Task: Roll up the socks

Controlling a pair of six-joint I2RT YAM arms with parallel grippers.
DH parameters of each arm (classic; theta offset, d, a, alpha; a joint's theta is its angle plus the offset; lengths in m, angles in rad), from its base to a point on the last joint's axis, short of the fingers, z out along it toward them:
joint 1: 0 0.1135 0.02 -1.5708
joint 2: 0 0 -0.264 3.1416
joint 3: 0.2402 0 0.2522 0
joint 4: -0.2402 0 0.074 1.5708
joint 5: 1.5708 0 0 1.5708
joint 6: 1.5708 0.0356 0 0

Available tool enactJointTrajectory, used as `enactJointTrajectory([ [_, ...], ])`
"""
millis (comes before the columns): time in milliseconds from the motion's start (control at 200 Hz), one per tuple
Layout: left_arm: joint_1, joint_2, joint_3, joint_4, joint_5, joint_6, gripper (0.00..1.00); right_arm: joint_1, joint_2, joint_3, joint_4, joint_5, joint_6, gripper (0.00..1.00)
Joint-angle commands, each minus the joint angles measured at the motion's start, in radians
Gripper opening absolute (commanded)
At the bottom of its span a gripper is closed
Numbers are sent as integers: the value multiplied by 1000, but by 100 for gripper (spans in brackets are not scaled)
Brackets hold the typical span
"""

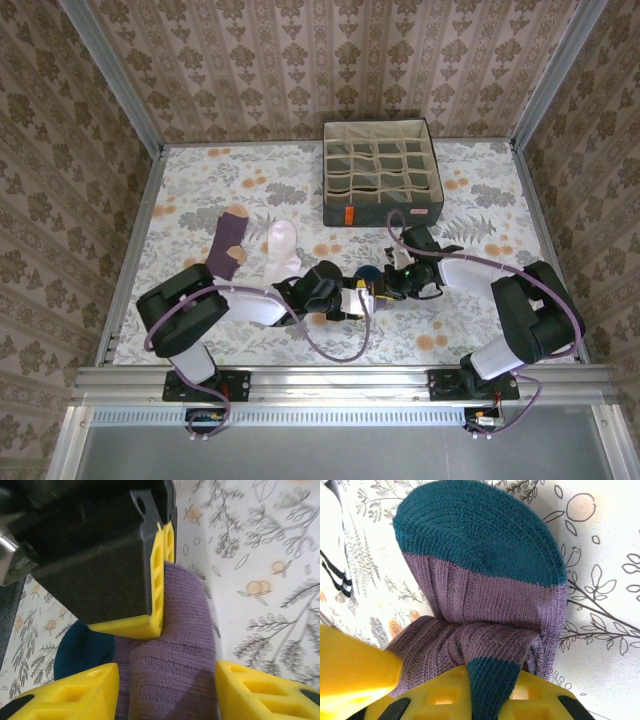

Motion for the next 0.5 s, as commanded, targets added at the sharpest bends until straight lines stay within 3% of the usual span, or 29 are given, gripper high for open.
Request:
enactJointTrajectory([
  [0, -1, 35, 57, -38, -4, 64, 43, -1, 50, -22, -116, 85, -26, 4],
  [65, -1, 47, 79, -92, 29, 60, 35, -1, 46, -21, -117, 81, -28, 6],
  [150, 2, 47, 103, -169, 64, 32, 16, -1, 39, -20, -113, 75, -28, 12],
  [225, 11, 44, 118, -231, 106, -8, 3, -1, 20, -23, -105, 72, -30, 27],
  [360, 47, 50, 141, -323, 202, -118, 0, -8, -62, -41, -83, 81, -31, 47],
  [495, 109, 79, 179, -402, 365, -247, 0, -22, -180, -59, -82, 104, -38, 51],
])
